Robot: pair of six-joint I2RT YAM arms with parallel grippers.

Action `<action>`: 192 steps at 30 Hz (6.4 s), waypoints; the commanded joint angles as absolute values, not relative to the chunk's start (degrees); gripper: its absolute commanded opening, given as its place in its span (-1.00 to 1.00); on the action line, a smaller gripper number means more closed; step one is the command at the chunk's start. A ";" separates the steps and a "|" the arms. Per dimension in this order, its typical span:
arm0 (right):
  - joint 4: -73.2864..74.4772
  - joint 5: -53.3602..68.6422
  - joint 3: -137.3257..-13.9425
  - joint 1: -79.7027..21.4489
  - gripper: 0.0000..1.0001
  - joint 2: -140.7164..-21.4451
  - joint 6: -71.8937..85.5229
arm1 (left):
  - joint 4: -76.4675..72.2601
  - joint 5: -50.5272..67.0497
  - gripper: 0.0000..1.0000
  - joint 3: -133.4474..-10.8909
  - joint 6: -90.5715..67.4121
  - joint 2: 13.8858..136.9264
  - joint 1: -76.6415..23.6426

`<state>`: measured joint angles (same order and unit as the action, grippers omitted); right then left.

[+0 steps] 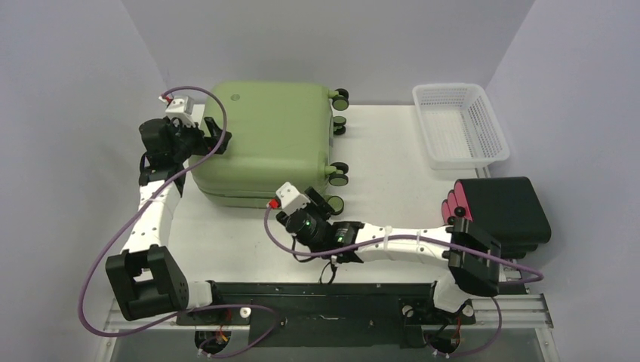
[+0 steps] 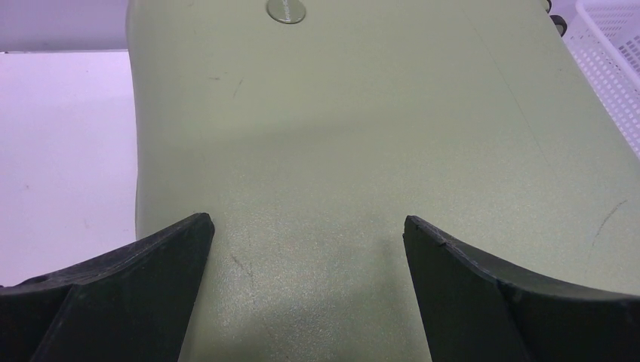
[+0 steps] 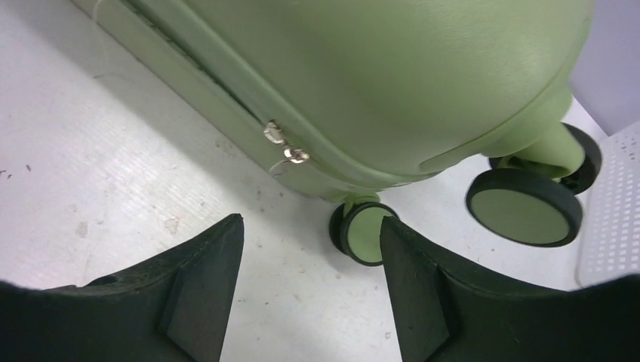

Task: Open, take out, and arrange the luggage
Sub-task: Adjust the luggage at the center of the board.

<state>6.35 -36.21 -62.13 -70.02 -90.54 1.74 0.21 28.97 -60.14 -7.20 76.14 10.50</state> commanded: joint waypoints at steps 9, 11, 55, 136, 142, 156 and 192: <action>9.03 -57.65 -71.55 -78.10 0.12 -102.20 12.06 | 4.55 33.19 0.93 -58.53 -6.67 77.18 9.41; 10.15 -59.07 -72.66 -77.39 0.09 -103.65 13.08 | 4.49 33.28 0.93 -58.18 -6.37 76.53 9.45; 13.33 -41.67 -78.16 -68.02 -0.22 -107.06 21.57 | 5.49 35.82 0.92 -58.02 -5.27 75.08 9.36; -2.42 29.12 -54.69 -18.38 -1.00 -88.26 -11.90 | 28.58 32.10 0.78 -89.68 6.47 104.11 -22.96; -1.43 31.91 -54.65 -17.33 -1.00 -86.72 -10.89 | 27.62 31.29 0.98 -104.44 -7.10 113.99 -28.14; -2.45 36.03 -49.35 -15.75 -1.00 -81.68 -11.76 | 25.65 22.24 0.97 -118.25 -23.78 131.15 -33.88; -50.76 67.07 -35.75 -6.33 -0.14 -82.96 13.06 | 37.30 47.12 0.53 -100.05 -11.41 126.56 -26.64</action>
<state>-25.98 60.88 -37.15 -6.68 -81.32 -5.58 17.15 47.75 -105.93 -19.70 123.59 -34.04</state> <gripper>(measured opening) 0.395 0.753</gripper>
